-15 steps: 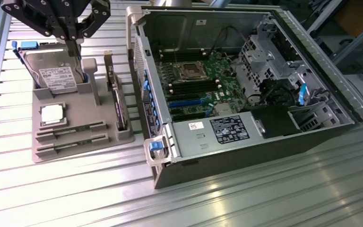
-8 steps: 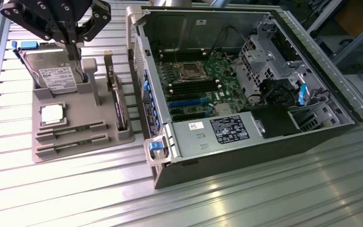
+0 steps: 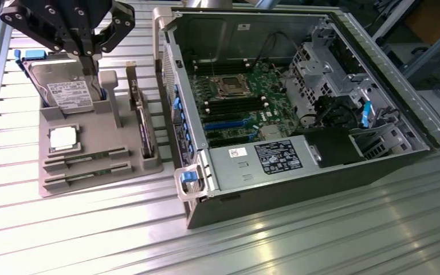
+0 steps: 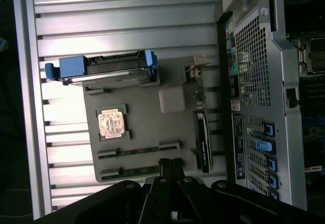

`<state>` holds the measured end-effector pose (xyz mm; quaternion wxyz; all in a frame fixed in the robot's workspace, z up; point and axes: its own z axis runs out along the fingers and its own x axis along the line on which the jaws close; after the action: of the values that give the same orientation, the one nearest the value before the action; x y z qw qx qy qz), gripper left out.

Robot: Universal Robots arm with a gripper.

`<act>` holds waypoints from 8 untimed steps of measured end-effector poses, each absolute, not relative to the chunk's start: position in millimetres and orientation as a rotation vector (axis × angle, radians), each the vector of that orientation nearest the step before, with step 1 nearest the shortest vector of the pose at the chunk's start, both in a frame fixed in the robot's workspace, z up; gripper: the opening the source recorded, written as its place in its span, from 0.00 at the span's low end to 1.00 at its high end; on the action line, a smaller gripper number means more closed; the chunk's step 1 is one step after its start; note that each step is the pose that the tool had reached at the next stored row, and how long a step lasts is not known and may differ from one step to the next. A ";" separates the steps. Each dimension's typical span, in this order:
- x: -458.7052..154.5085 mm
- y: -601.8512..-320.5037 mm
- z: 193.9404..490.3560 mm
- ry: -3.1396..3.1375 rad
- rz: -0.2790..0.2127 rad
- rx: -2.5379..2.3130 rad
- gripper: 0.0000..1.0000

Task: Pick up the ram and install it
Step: 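Reach for the ram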

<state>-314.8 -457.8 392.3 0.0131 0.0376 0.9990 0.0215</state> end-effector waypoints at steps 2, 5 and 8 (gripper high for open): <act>-314.8 -460.0 392.3 3.113 0.067 0.117 0.11; -314.8 -463.9 392.3 3.112 0.067 0.117 0.11; -314.8 -467.8 392.3 3.113 0.066 0.117 0.11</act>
<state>-314.8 -467.8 392.3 0.0131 0.0376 0.9990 0.0211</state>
